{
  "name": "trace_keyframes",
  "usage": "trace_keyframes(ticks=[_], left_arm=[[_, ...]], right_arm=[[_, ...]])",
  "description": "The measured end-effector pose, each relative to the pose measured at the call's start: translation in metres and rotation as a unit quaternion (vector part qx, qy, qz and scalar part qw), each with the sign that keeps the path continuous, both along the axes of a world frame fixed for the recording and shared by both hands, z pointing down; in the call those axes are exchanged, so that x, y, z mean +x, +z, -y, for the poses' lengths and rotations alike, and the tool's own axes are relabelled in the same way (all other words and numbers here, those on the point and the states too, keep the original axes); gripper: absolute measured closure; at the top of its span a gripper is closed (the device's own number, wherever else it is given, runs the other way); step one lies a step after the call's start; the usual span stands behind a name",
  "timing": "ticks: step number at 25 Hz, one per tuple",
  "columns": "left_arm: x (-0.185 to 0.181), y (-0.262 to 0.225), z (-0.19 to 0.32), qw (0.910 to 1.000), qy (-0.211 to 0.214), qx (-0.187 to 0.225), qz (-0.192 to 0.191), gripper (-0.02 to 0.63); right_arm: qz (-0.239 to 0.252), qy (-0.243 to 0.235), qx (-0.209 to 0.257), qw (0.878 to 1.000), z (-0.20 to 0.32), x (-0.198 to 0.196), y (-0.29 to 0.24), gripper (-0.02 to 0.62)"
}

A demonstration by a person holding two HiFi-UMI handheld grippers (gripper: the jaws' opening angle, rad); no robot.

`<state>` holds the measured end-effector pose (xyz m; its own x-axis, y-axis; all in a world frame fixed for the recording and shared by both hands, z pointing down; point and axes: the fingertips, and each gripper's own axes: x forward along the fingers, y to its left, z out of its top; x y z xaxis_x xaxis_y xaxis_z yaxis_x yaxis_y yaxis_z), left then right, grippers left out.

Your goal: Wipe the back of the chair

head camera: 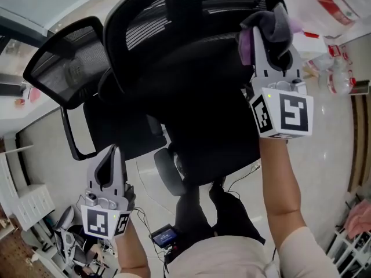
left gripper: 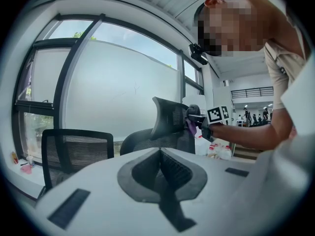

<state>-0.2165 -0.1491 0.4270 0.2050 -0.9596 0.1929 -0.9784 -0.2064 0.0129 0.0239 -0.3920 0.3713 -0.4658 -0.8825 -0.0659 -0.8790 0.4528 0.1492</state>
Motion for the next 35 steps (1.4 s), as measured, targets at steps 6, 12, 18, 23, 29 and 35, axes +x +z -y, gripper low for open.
trace_keyframes(ticks=[6, 12, 18, 23, 29, 35], left_arm=[[-0.021, -0.001, -0.013, 0.9998, -0.021, 0.002, -0.002, 0.6], [-0.038, -0.021, -0.024, 0.9989, -0.043, 0.015, 0.006, 0.6], [-0.035, -0.044, -0.037, 0.9982, -0.055, 0.023, 0.006, 0.6], [-0.025, -0.082, -0.042, 0.9969, -0.063, 0.044, 0.021, 0.6], [-0.008, -0.137, -0.055, 0.9944, -0.062, 0.072, 0.047, 0.599], [0.005, -0.184, -0.086, 0.9906, -0.07, 0.093, 0.071, 0.6]], right_arm=[[-0.013, -0.109, -0.008, 0.994, -0.032, -0.103, 0.004, 0.534], [-0.047, -0.233, -0.033, 0.971, -0.087, -0.186, 0.006, 0.534], [-0.074, -0.244, -0.062, 0.965, -0.096, -0.175, 0.003, 0.532], [-0.072, -0.247, -0.076, 0.963, -0.111, -0.154, -0.015, 0.532], [-0.066, -0.238, -0.057, 0.967, -0.128, -0.107, -0.067, 0.532], [-0.053, -0.233, -0.049, 0.97, -0.16, -0.064, -0.118, 0.534]])
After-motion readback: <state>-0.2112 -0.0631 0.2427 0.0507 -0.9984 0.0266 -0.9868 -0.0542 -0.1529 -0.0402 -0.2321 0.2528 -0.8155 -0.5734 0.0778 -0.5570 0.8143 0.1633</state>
